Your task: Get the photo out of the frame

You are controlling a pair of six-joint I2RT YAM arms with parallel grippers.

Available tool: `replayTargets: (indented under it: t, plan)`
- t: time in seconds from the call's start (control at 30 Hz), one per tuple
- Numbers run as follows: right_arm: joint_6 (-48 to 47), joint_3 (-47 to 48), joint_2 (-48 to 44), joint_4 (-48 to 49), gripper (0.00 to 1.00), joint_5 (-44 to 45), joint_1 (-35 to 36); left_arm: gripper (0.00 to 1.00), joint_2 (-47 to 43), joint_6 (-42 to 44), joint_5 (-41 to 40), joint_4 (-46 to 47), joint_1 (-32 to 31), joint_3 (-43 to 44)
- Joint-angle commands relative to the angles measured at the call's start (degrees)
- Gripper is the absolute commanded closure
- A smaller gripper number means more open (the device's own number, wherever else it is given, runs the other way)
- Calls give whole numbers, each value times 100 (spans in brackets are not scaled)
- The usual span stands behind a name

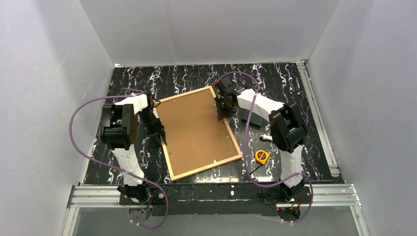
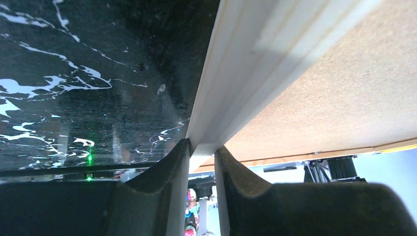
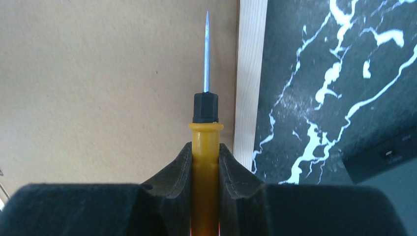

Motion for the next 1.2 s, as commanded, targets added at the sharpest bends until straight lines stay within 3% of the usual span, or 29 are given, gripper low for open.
replayTargets:
  t: [0.0, 1.03, 1.17]
  plan:
    - [-44, 523, 275, -165, 99, -13, -89, 100, 57, 13, -26, -754, -4, 21]
    - [-178, 1181, 954, -266, 99, -301, -281, 100, 65, 4, 14, -750, -8, 41]
    - [-278, 1680, 827, -654, 99, -138, -296, 100, 37, 8, 27, -755, -6, 59]
